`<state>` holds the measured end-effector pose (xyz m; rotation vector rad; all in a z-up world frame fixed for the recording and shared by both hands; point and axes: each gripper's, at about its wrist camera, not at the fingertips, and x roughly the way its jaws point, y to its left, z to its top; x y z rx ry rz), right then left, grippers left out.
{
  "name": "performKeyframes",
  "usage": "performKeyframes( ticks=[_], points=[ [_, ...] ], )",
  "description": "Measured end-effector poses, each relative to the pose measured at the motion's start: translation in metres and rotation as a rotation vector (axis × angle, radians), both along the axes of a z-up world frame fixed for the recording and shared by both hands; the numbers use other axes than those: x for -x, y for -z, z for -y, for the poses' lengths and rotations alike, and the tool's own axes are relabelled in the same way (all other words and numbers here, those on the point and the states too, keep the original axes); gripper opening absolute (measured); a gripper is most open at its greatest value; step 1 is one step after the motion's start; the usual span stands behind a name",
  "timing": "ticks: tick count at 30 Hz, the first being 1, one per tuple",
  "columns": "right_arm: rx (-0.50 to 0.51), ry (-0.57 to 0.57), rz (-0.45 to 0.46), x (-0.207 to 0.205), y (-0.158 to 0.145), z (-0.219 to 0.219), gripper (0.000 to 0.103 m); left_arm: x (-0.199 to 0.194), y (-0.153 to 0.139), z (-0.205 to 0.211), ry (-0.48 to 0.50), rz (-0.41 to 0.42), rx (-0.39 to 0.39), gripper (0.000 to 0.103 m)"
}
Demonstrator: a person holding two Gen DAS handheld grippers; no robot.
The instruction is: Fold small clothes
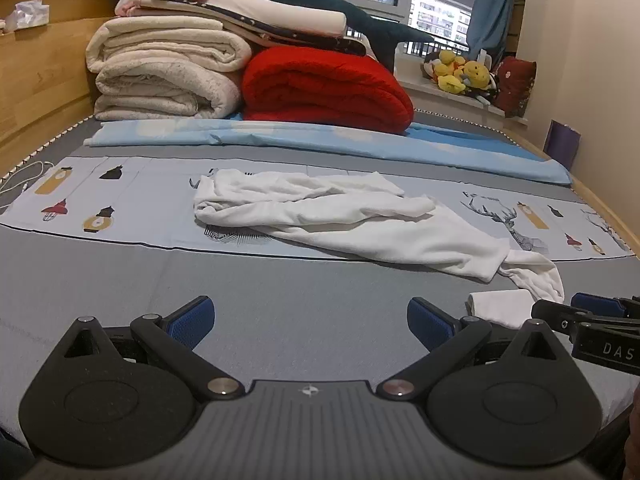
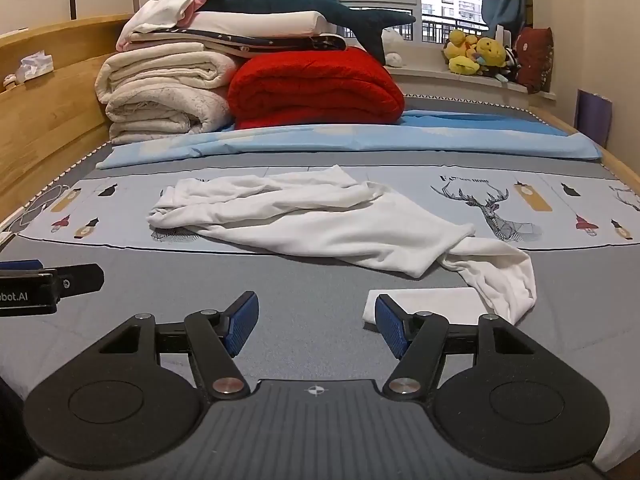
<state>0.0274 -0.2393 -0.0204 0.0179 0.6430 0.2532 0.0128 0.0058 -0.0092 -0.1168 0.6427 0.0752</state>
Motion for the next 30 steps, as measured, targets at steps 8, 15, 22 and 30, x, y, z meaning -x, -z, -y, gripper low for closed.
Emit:
performKeyframes(
  ticks=[8,15,22,30],
  points=[
    [-0.005,0.0,0.0,0.0005,-0.0013,-0.0005,0.066,-0.0025,0.0014,-0.0001,-0.006,-0.012,-0.001,0.103],
    [-0.007,-0.001,-0.002,0.0001,-0.0017,0.0001,0.066,-0.0037,0.003,0.0013,-0.008,-0.019,-0.007,0.103],
    [-0.005,-0.003,-0.001,0.0002,-0.0019,-0.0007,0.066,-0.004,0.0046,0.0023,-0.011,-0.022,-0.009,0.103],
    [-0.004,-0.003,-0.001,0.0003,-0.0023,-0.001,0.066,-0.0047,0.0044,0.0022,-0.011,-0.024,-0.01,0.103]
  ],
)
